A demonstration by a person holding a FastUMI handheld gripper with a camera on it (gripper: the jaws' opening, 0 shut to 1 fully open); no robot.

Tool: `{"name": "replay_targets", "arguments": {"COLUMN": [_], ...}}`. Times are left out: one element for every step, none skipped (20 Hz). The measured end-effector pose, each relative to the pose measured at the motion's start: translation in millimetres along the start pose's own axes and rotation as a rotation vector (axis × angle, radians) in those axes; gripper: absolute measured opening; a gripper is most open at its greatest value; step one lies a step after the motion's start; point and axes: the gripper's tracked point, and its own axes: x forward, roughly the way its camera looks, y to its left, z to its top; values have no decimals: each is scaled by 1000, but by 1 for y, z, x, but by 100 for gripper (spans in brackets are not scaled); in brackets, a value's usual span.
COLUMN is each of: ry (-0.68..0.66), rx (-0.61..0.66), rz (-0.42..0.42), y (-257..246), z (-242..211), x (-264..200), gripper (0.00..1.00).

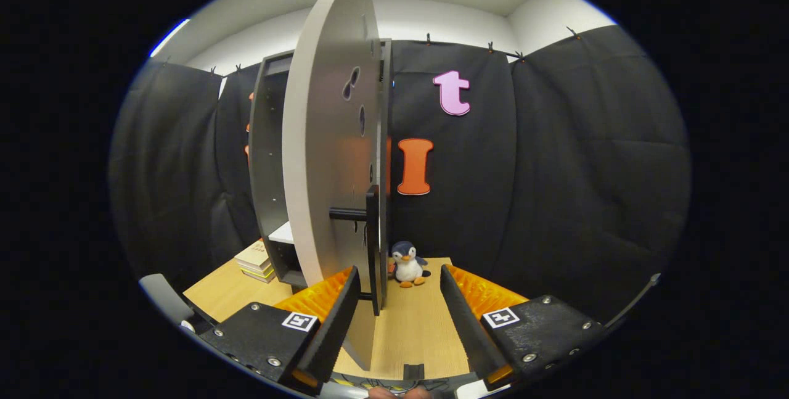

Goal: Open the shoe cabinet door, grab the shoes and put them into the shoe cabinet, then close the shoe cabinet door.

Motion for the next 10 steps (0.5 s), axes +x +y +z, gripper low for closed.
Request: {"name": "replay_targets", "arguments": {"ry": [4,12,12,18,17,23,26,28,30,34], "rx": [13,20,28,31,29,21,10,-4,-16,-27], "rz": [10,22,36,50,66,78,80,82,77,70], "y": [9,26,39,52,65,78,91,103,116,127], "z": [0,-2,-3,-2,1,2,3,6,6,7], "x": [-2,-1,-1,2,5,7,3,6,10,13], "gripper": [83,83,83,83,83,83,83,83,83,83]}}
